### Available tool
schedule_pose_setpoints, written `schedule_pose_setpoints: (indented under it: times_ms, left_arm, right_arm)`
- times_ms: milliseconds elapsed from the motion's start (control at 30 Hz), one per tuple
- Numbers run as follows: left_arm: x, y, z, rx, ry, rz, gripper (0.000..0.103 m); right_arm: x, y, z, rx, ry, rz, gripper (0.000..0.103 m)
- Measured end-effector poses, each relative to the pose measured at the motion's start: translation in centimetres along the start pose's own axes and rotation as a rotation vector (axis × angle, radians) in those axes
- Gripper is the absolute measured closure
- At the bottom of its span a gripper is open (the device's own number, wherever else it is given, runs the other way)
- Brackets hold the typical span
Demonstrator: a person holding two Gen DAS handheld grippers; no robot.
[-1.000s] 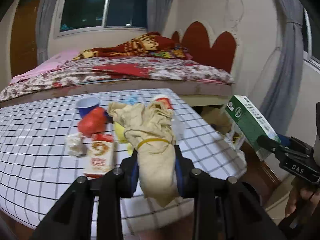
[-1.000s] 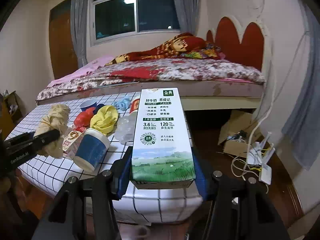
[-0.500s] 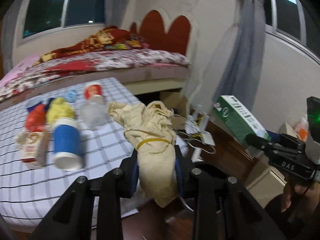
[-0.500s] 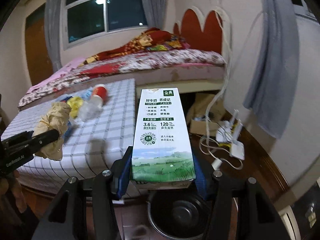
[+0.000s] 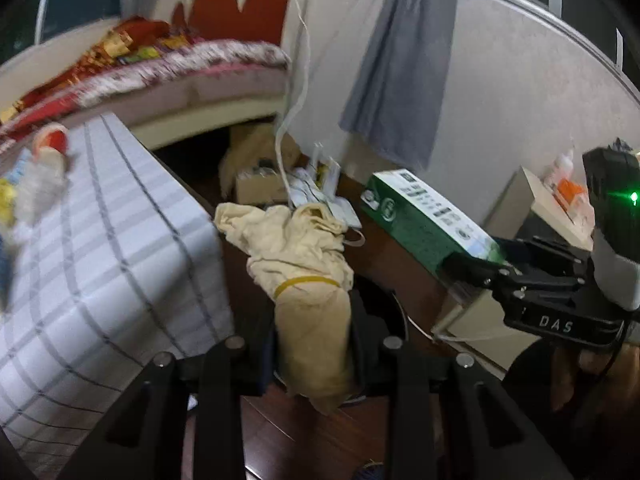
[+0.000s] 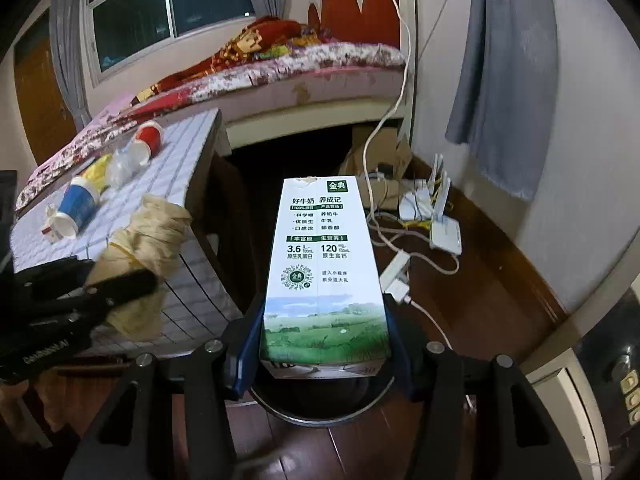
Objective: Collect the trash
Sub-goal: 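Carry both items over the black bin and open both tools to drop them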
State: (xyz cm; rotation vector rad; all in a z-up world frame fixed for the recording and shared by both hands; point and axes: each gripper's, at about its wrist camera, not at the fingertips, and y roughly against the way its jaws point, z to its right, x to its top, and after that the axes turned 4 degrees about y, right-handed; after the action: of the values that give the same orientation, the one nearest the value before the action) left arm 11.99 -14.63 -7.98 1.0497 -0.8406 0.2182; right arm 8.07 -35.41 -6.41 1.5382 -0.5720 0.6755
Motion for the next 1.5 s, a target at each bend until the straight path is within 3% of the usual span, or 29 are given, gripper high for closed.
schedule_pose_setpoints:
  times_ms: [333,467,500,533,600,633,667,900,1133,1500]
  left_arm:
    - [-2.2,-6.8,-0.7,-0.032,0.032,-0.162,0.071]
    - [-2.9,-8.9,-0.9,-0.077,0.071,-0.213,0.069]
    - [-2.9,-9.1,-0.7,-0.096,0.08,-0.219,0.059]
    - [-3.0,-9.4,-0.6,-0.095,0.086,-0.224,0.031]
    - [-3.3,-9.4,-0.8,-0.029,0.096,-0.224,0.007]
    - [-3.5,-9.2,-1.0,-0.012,0.107,-0.216,0.006]
    - [-3.5,-8.9,-1.2,0.004,0.119,-0.214,0.006]
    - [-3.8,-6.4,-1.5,0.121,0.127,-0.167,0.002]
    - [-3.0,-4.9,-1.6,0.15,0.101,-0.115,0.001]
    - [-2.7,-3.3,-3.3,0.189,0.144,-0.082,0.001]
  right_arm:
    - [-3.0,-5.9,2.0,0.058,0.062,-0.169,0.047]
    - [-3.1,-8.0,2.2,0.11,0.048,-0.212,0.046]
    - [-3.0,-8.5,2.4,0.135,0.032,-0.219,0.045]
    - [-2.9,-9.1,2.9,0.157,-0.001,-0.225,0.043]
    - [-2.8,-9.8,4.0,0.111,-0.052,-0.224,0.019]
    - [-2.9,-9.8,4.7,0.074,-0.084,-0.215,0.004]
    - [-2.9,-9.7,5.2,0.06,-0.107,-0.208,0.001]
    - [-3.9,-8.8,7.3,-0.049,-0.178,-0.2,0.001]
    - [-3.3,-7.9,6.4,-0.06,-0.153,-0.166,0.001]
    - [-2.9,-7.6,5.6,-0.082,-0.145,-0.141,0.001]
